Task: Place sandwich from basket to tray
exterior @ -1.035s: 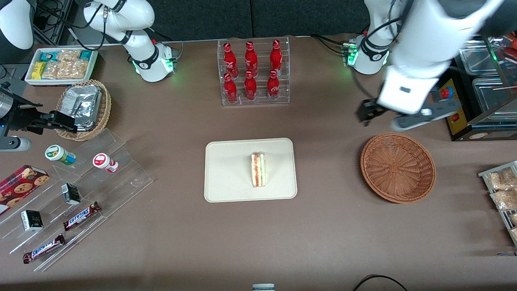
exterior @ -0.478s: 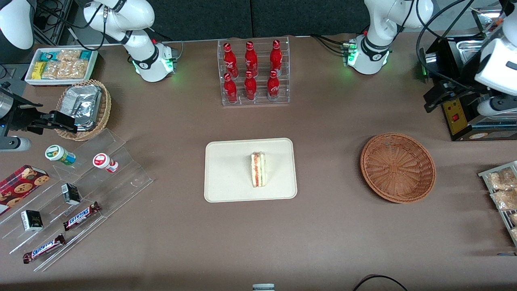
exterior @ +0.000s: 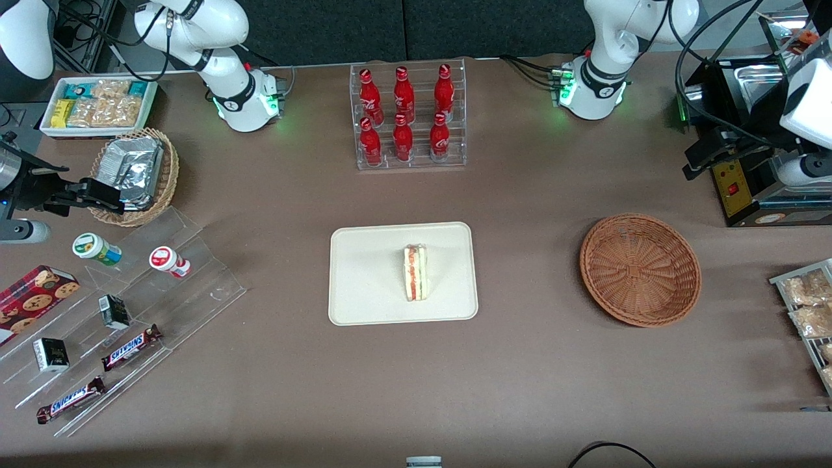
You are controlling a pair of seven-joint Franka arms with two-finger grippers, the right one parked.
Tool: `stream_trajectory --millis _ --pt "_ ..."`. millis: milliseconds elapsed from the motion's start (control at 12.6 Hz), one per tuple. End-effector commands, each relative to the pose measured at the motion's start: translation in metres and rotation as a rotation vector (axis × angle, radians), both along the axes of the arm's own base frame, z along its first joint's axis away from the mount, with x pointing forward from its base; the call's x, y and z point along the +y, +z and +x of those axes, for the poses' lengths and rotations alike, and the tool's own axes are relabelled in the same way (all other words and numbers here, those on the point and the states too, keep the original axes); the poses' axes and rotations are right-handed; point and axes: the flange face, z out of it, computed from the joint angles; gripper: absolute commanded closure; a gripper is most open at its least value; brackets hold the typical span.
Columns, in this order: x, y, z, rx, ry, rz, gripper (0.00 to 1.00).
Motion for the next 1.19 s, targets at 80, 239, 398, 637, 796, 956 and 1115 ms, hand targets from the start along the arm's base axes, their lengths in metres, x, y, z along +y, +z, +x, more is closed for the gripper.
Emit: stream_trajectory --millis 80,239,398,637,796,956,1115 --pt "0.007 0.004 -0.001 0.006 -0.012 -0.026 0.00" --pt "0.014 0.003 -0.005 0.031 -0.002 -0.016 0.00" --pt "0.013 0.001 -0.004 0.039 -0.003 -0.003 0.00" --pt "0.007 0.000 -0.005 0.034 -0.023 0.050 0.00" --pt "0.009 0.001 -0.005 0.034 -0.027 0.037 0.00" --pt "0.014 -0.002 -0.004 0.037 -0.139 0.045 0.00" --pt "0.036 -0.001 -0.004 0.036 -0.204 0.033 0.00"
